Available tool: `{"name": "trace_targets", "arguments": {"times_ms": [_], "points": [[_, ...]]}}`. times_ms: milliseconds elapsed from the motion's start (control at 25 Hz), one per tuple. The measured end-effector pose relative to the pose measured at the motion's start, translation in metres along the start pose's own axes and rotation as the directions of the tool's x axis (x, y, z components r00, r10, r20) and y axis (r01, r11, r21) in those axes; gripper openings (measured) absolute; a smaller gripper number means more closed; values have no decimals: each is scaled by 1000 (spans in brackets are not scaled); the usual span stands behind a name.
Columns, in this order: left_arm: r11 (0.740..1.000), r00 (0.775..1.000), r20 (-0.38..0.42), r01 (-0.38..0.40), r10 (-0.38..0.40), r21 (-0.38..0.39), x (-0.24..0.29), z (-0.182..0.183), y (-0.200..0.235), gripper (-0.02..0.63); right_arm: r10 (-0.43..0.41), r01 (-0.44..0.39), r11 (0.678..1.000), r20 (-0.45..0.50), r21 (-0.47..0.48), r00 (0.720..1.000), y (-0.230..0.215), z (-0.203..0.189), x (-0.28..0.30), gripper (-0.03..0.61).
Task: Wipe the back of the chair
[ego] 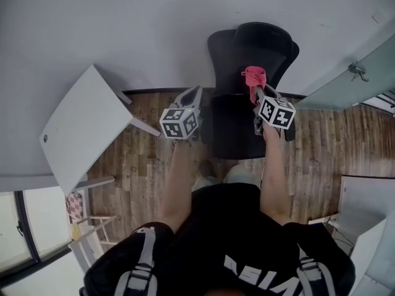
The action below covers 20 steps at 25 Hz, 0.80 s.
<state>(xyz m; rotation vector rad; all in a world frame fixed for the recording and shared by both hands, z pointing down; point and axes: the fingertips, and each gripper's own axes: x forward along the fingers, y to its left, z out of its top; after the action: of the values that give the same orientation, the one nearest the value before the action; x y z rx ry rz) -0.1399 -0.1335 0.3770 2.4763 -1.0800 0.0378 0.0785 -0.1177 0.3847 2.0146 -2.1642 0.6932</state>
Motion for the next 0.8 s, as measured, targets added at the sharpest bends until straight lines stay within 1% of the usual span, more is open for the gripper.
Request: {"name": "trace_targets", "arguments": {"times_ms": [200,400,640,800], "points": [[1000,1000,-8,-17,17,9,14,4,13,25,3,-3,1000,4,1,1000,-5,8,25,67],[999,999,-9,-52,52,10,31,13,31,25,34,-34,999,11,7,999,-6,24,58,67],[996,998,4,-68,68,52,65,39,33,25,87,-87,996,19,10,996,-11,48,97,67],[994,997,9,-83,82,76,91,51,32,25,114,-114,993,16,9,993,-22,64,125,67]]}}
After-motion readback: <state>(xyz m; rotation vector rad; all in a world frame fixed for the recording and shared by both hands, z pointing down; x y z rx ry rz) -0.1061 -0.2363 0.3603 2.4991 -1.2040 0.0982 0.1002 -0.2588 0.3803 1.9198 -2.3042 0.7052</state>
